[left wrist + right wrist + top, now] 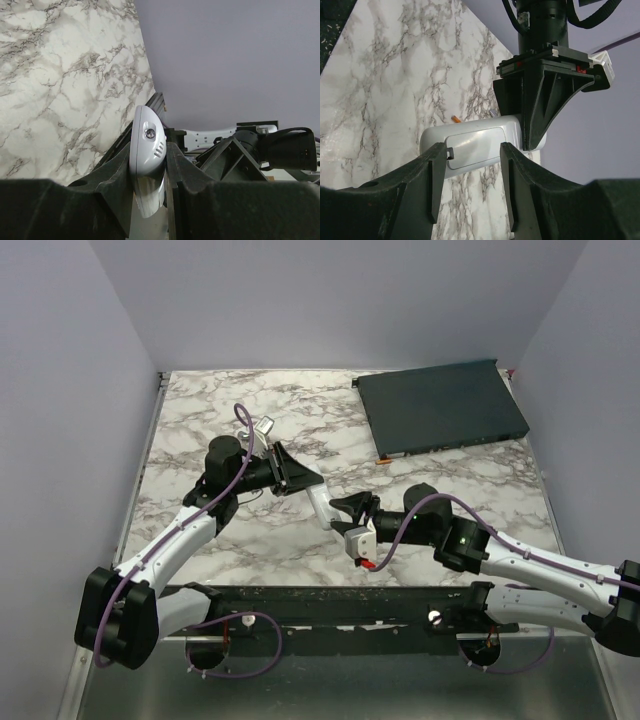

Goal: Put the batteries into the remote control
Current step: Remove the battery cover from the remote control.

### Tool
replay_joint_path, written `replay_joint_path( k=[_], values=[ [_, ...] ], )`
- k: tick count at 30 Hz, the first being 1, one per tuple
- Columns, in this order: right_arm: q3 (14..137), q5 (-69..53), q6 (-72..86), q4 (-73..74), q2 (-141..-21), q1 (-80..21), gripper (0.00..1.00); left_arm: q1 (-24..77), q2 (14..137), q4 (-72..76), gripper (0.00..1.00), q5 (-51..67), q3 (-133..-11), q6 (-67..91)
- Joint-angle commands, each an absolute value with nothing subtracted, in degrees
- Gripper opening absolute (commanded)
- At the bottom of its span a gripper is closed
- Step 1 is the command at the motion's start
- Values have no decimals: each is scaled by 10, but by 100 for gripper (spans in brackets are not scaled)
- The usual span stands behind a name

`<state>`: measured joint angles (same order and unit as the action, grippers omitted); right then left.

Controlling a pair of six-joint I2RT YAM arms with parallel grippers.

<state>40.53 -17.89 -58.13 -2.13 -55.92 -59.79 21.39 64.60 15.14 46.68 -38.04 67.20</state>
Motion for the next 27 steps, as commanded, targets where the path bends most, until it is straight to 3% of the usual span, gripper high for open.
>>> replay_joint_path(
  k=[1,27],
  values=[
    [395,-151,-591,-52,-554,-597,54,219,646,166,0,478,-396,669],
    [389,-143,-590,-63,-540,-597,54,219,643,162,0,475,-395,668]
  ],
)
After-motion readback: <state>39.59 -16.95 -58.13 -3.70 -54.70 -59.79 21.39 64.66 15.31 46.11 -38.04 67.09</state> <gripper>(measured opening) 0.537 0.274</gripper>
